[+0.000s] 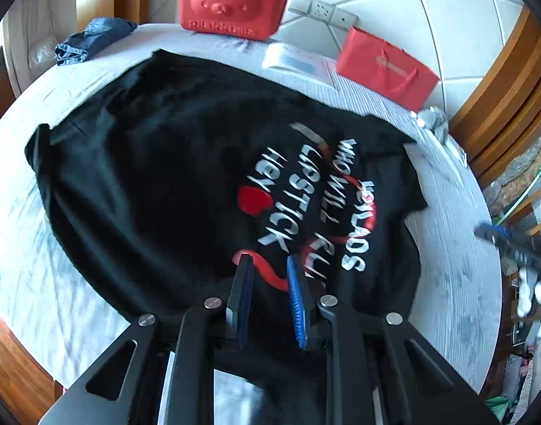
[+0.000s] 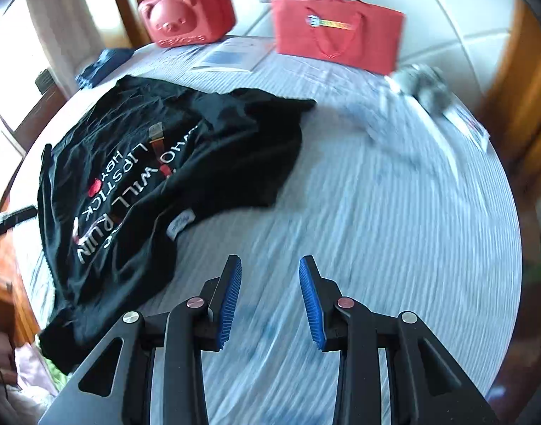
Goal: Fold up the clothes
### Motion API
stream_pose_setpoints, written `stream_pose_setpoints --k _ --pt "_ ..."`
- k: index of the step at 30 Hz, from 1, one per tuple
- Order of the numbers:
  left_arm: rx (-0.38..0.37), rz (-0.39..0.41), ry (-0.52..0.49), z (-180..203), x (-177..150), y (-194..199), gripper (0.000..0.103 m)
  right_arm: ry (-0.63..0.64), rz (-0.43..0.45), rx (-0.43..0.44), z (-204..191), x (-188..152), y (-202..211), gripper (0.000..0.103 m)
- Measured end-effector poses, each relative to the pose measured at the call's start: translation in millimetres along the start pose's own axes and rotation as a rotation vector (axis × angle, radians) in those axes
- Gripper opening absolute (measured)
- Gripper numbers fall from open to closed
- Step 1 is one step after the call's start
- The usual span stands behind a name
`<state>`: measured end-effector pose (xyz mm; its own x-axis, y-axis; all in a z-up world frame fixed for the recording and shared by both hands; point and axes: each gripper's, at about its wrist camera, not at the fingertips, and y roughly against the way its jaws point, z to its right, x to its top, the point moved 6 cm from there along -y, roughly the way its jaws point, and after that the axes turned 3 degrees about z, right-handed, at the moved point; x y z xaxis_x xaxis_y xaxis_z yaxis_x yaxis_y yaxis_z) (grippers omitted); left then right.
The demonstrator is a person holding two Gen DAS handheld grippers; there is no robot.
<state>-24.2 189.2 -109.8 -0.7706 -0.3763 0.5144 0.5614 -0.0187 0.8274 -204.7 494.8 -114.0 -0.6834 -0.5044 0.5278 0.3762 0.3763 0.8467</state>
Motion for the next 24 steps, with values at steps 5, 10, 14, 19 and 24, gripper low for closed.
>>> stream_pose_setpoints --k 5,10,14,19,24 --pt "0.019 -0.004 0.002 51.3 -21.9 -12.5 0.019 0.138 -0.017 0.043 4.9 11.1 -30.6 0.034" --pt "0.071 0.000 0.081 88.6 -45.4 -24.3 0.021 0.266 -0.057 0.130 14.0 11.4 -62.4 0.034" --pt "0.178 0.038 0.185 112.6 -63.7 -38.6 0.027 0.361 -0.062 0.223 19.5 19.5 -78.3 0.034" --pt "0.315 0.023 0.253 124.9 -79.2 -51.6 0.028 0.436 -0.070 0.308 14.3 31.6 -91.3 0.035" --pt "0.295 0.070 0.288 152.5 -78.2 -50.3 0.028 0.492 -0.079 0.331 7.7 28.3 -100.5 0.040"
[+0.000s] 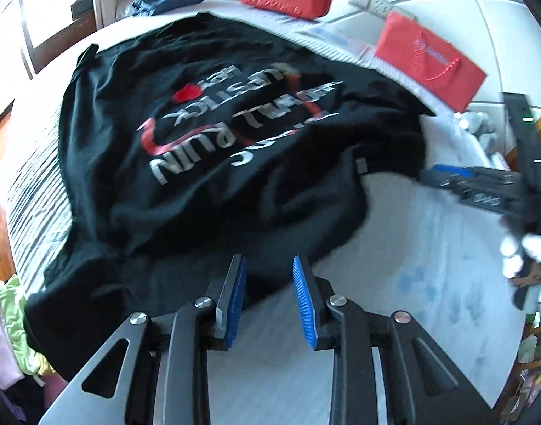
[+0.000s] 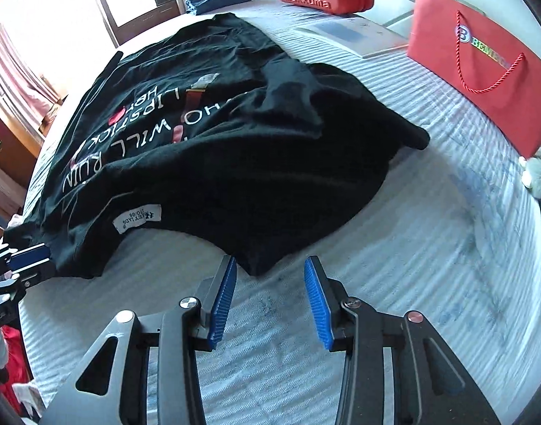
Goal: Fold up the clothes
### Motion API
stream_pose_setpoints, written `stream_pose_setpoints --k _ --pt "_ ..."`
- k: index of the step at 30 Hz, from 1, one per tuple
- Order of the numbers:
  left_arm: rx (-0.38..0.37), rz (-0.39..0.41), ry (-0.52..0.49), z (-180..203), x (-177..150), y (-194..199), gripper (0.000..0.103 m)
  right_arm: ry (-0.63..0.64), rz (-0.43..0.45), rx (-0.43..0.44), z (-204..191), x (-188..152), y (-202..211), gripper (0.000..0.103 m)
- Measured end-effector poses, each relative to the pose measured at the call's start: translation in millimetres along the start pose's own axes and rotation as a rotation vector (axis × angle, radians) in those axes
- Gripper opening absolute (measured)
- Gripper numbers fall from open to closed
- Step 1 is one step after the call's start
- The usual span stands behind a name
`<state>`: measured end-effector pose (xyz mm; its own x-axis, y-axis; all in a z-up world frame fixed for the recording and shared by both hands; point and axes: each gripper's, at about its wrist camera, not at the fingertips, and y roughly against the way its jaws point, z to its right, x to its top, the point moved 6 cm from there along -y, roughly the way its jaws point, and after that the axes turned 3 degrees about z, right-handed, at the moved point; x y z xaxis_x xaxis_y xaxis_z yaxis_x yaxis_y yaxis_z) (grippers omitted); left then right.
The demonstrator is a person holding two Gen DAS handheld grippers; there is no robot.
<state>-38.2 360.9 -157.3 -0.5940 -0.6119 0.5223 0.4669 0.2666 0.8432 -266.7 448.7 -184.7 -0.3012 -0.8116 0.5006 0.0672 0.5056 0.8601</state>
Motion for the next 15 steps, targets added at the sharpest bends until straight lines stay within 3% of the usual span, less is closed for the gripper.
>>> stream_pose_setpoints --k 4,7,8,9,10,15 --pt "0.028 0.012 -0.045 24.3 3.3 -13.9 0.038 0.040 0.012 -0.002 2.3 2.3 -4.9 0.042" --pt "0.069 -0.026 -0.020 25.3 8.5 -36.9 0.037 0.089 0.015 -0.016 0.5 7.8 -9.6 0.039" --pt "0.055 -0.012 0.005 24.3 12.5 -35.8 0.033 0.113 0.008 -0.019 -2.4 9.1 -10.4 0.030" --pt "0.047 -0.023 0.022 23.2 15.1 -35.6 0.011 0.123 -0.001 -0.002 -5.3 10.6 -10.5 0.010" --pt "0.053 -0.035 0.030 21.5 17.5 -33.9 0.002 0.134 0.002 -0.006 -6.1 13.6 -7.9 0.009" --pt "0.027 -0.001 -0.005 20.2 20.2 9.3 0.002 0.141 0.070 -0.044 7.1 31.5 33.9 0.007"
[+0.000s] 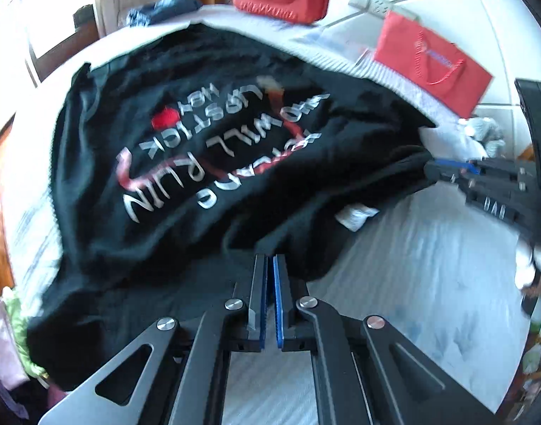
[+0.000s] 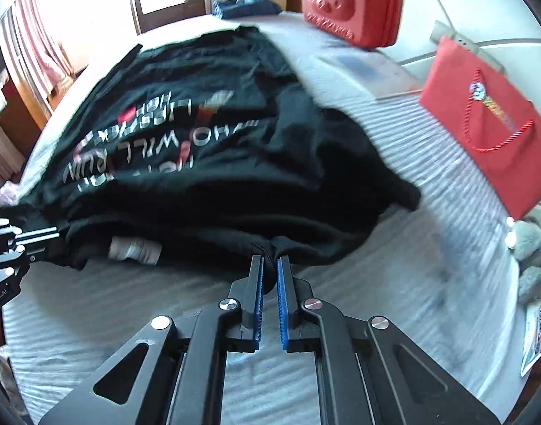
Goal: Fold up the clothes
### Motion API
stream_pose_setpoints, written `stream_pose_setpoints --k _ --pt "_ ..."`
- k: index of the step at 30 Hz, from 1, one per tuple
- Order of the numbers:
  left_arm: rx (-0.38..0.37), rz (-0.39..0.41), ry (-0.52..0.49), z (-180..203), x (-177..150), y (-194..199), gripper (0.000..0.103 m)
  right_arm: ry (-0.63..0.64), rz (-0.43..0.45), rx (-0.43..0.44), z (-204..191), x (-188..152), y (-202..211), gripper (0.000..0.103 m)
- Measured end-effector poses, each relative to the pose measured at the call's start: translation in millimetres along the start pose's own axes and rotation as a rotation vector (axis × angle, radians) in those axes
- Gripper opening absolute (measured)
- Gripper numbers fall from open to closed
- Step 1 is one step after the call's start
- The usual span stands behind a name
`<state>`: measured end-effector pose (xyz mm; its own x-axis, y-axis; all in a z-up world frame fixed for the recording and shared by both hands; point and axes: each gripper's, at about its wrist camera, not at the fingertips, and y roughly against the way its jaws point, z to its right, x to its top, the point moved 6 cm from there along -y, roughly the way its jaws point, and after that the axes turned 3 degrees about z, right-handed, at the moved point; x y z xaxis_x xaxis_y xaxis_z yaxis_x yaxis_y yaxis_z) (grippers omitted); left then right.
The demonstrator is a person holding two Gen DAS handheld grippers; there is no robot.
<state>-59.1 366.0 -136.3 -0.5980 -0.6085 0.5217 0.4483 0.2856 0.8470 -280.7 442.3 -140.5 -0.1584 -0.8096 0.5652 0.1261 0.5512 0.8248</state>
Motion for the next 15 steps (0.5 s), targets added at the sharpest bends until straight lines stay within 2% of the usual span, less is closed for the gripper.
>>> stream_pose_setpoints --k 2,5,7,9,11,13,15 --pt "-0.051 -0.005 0.007 3.1 -11.4 19.6 0.002 -0.002 0.002 0.016 8.3 -5.8 22.8 0.006" --pt "-0.119 -0.093 -0.031 21.1 -46.5 22.3 0.002 0.025 -0.127 0.032 10.5 -37.8 25.2 0.006" --pt "-0.116 -0.158 -0.057 27.6 -71.4 13.7 0.002 0.053 -0.235 0.009 11.7 -65.7 14.3 0.007" --pt "-0.135 -0.194 -0.017 21.0 -84.4 11.7 0.002 0.025 -0.282 0.022 17.6 -81.7 9.1 0.007" --pt "-0.124 -0.155 0.039 1.8 -83.1 22.8 0.003 -0.079 -0.249 0.053 31.5 -80.9 14.8 0.007" --pt "-0.066 -0.102 0.090 -28.6 -77.0 36.7 0.003 -0.189 -0.193 0.072 48.0 -72.7 23.3 0.009" --pt "0.004 -0.077 0.146 -64.7 -73.8 48.2 0.004 -0.247 -0.153 0.060 58.7 -66.4 29.1 0.011"
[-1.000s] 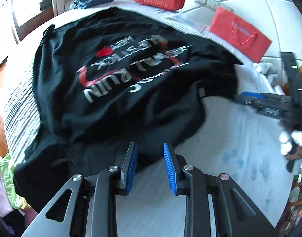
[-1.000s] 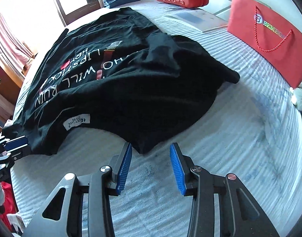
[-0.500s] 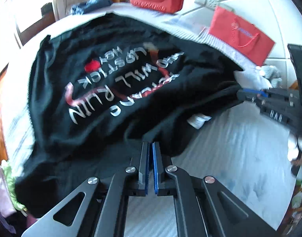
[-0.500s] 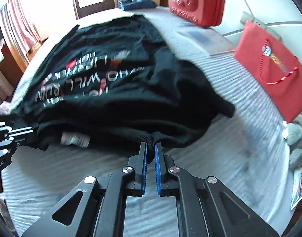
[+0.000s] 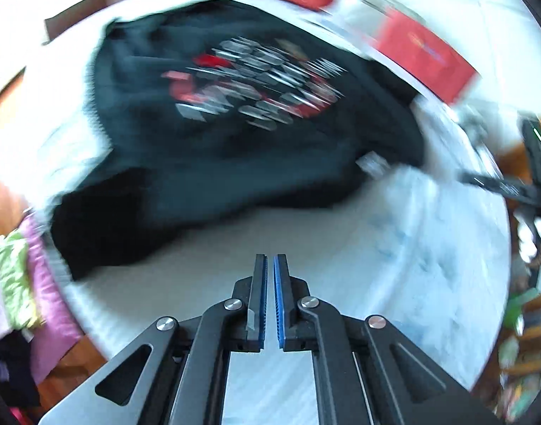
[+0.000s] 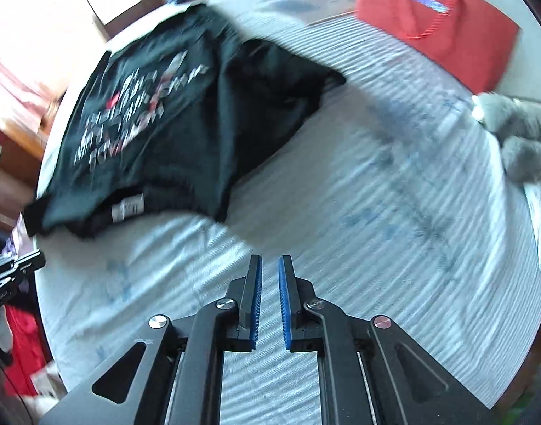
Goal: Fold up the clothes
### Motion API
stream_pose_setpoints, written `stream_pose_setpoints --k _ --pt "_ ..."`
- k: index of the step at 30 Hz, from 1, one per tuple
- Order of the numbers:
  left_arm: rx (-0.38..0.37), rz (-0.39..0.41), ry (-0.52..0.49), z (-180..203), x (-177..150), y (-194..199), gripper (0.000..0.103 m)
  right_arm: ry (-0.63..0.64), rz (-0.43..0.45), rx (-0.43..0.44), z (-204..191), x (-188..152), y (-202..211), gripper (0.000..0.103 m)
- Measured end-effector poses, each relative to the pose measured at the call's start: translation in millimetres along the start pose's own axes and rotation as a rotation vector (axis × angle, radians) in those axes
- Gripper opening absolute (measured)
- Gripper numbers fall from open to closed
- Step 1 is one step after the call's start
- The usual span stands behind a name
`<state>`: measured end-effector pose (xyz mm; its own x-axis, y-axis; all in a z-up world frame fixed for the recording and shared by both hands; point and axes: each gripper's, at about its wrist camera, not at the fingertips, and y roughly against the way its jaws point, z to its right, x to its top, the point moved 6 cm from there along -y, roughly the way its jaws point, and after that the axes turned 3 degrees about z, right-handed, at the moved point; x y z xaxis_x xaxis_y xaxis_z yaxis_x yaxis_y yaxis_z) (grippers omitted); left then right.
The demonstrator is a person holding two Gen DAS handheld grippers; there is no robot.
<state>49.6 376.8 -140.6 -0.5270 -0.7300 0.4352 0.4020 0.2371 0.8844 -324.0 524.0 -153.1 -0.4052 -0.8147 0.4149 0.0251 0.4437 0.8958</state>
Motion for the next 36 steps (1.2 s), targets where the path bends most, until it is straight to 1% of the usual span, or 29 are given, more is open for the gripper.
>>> stream_pose_setpoints --k 2,4,5,7,9,13,15,17,20,22,24,25,27,30,33,36 --pt "0.060 0.022 0.047 -34.2 4.7 12.9 0.004 -0.012 0.033 0.010 -4.3 1.5 6.4 0.011" --pt "0.109 0.041 0.064 -62.5 8.7 23.6 0.004 0.000 0.068 0.057 -23.3 -1.2 13.8 0.011" --pt "0.127 0.047 0.066 -75.3 10.2 27.7 0.005 0.015 0.080 0.078 -35.0 -3.7 16.4 0.011" --pt "0.138 0.052 0.055 -93.5 13.9 29.4 0.005 0.046 0.097 0.109 -61.1 -8.7 17.8 0.011" --pt "0.134 0.059 0.037 -104.2 20.9 30.2 0.005 0.064 0.105 0.141 -87.2 -14.0 16.7 0.011" --pt "0.092 0.073 -0.031 -111.0 45.6 27.0 0.005 0.077 0.109 0.181 -138.5 -28.4 11.0 0.013" --pt "0.073 0.080 -0.080 -113.5 61.7 21.5 0.005 0.064 0.106 0.198 -161.3 -34.4 5.4 0.013" --pt "0.050 0.083 -0.133 -117.6 80.3 12.2 0.005 0.031 0.103 0.195 -182.3 -39.2 -1.5 0.013" --pt "0.014 0.091 -0.211 -132.6 112.9 -1.5 0.005 -0.030 0.108 0.165 -204.8 -41.9 -10.7 0.013" --pt "-0.025 0.095 -0.245 -148.3 137.8 -11.0 0.005 -0.094 0.113 0.115 -215.9 -42.3 -16.6 0.013" --pt "-0.072 0.099 -0.281 -163.8 164.5 -20.7 0.005 -0.173 0.116 0.041 -223.3 -44.7 -20.8 0.013" --pt "-0.077 0.095 -0.300 -173.5 178.1 -26.2 0.005 -0.214 0.112 0.012 -224.7 -46.7 -21.6 0.013" --pt "-0.078 0.084 -0.327 -194.5 202.5 -35.7 0.005 -0.305 0.110 -0.025 -230.9 -54.3 -22.1 0.014" --pt "-0.069 0.062 -0.332 -224.9 235.1 -47.3 0.005 -0.416 0.076 -0.076 -246.1 -69.1 -23.7 0.014" --pt "-0.030 0.073 -0.333 -250.0 270.2 -58.7 0.006 -0.461 0.104 -0.094 -261.8 -76.5 -17.1 0.014" --pt "0.005 0.084 -0.310 -266.4 301.2 -71.3 0.006 -0.484 0.126 -0.113 -267.2 -78.1 -21.6 0.014"
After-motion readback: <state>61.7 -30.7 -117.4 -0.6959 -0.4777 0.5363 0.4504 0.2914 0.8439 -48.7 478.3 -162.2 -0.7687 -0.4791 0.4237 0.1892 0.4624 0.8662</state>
